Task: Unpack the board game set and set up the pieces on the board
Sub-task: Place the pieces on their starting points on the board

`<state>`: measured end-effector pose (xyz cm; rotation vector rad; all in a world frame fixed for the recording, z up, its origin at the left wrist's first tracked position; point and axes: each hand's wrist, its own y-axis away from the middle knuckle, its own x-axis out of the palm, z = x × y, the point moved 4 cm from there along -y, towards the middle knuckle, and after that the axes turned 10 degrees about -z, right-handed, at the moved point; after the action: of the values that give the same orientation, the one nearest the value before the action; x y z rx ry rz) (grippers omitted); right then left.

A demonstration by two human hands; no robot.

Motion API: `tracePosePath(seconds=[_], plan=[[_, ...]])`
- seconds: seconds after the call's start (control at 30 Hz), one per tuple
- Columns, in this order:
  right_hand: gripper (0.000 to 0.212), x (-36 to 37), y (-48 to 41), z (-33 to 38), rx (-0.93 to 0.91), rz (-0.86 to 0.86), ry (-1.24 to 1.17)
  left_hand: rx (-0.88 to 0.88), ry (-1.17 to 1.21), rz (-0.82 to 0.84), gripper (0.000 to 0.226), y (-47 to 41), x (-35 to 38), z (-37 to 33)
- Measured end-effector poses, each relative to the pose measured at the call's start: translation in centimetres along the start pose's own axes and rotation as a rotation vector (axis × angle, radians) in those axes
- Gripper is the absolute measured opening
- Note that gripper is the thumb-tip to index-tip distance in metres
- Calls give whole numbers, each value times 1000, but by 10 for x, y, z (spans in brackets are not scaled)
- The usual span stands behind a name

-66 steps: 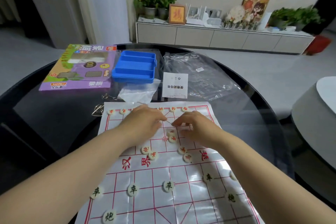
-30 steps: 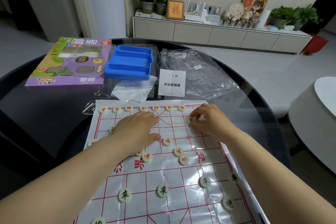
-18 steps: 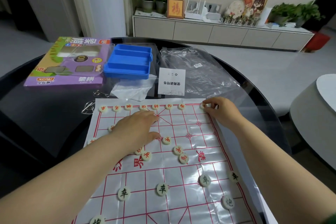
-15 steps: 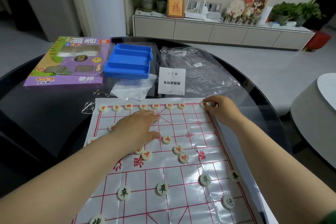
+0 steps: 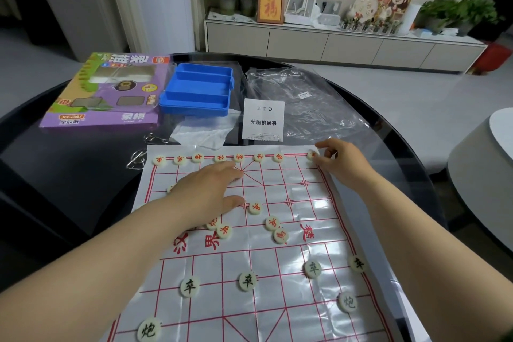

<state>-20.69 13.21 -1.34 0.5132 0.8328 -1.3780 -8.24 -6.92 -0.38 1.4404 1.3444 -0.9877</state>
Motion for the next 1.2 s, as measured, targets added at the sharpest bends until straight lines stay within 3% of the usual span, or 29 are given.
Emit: tracePosePath(seconds=[0.17, 0.37, 0.47, 0.53, 0.67, 0.8, 1.2], plan=[[23, -9, 19, 21, -100, -8, 45, -49, 150, -138, 49, 18, -11, 9], [18, 9, 64, 65, -303, 293, 102, -148, 381, -377, 30, 63, -18, 31], [27, 20, 62, 72, -317, 260, 212, -184, 435, -480, 28, 81, -13, 43], [31, 20, 49, 70, -223, 160, 217, -194, 436, -531, 30, 85, -11, 51], [38, 23, 18, 64, -68, 81, 202, -165, 391, -506, 35, 84, 2, 63], [30, 38, 6, 66, -109, 105, 321, -197, 478, -531, 34, 83, 9, 74], [30, 41, 6, 70, -196, 102, 298, -216, 484, -523, 34, 81, 13, 78]])
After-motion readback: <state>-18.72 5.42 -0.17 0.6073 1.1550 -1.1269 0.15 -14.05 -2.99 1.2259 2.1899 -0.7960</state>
